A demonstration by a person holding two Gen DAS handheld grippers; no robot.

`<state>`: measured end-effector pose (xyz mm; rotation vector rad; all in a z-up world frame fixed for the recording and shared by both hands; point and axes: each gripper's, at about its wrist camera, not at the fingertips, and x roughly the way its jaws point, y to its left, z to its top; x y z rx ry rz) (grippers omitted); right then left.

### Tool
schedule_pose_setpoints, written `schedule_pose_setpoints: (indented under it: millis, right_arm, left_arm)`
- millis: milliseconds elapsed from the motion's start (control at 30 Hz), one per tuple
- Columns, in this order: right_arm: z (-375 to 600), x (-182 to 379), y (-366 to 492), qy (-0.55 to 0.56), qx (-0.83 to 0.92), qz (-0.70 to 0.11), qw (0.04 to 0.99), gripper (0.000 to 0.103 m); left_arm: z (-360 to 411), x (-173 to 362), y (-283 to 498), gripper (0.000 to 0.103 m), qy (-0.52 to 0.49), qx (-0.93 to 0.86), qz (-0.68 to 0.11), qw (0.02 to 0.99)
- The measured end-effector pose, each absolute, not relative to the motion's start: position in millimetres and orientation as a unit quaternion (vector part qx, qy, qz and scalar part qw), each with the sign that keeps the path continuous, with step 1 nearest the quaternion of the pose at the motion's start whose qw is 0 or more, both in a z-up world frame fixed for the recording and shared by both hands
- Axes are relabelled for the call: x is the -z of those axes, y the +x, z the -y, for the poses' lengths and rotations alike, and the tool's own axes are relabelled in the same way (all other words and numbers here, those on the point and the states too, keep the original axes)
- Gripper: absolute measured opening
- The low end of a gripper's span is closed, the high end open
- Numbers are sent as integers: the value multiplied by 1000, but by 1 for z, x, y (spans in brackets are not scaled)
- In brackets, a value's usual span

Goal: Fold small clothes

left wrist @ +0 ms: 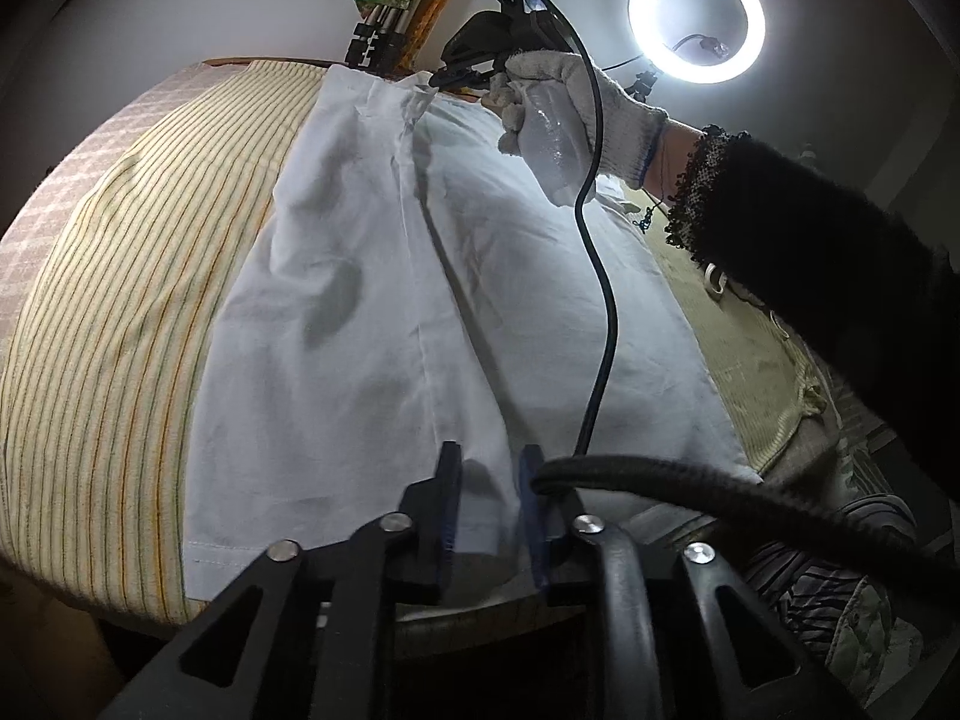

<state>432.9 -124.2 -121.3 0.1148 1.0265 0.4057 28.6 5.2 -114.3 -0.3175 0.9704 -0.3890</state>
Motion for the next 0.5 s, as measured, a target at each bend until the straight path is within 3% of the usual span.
schedule_pose_setpoints:
  millis: [100,167,200,233,500]
  right_arm:
    - [125,126,431,31,-185,-497,848,6]
    - [127,127,430,20,-181,-504,844,20]
    - [129,124,428,15,-174,-499,849,36]
    - [132,119,425,12,-164,-488,857,44]
    - [106,79,398,20,-234,-450,862,44]
  left_arm:
    - [-11,109,21,29,-130,175,-451,866]
    - [-16,105,16,30,-111,163,-446,873]
    - [-20,103,13,30,-99,154,-444,877]
    - [-25,102,10,30,-89,145,-443,880]
    - [-73,100,2,32,-101,70,-429,895]
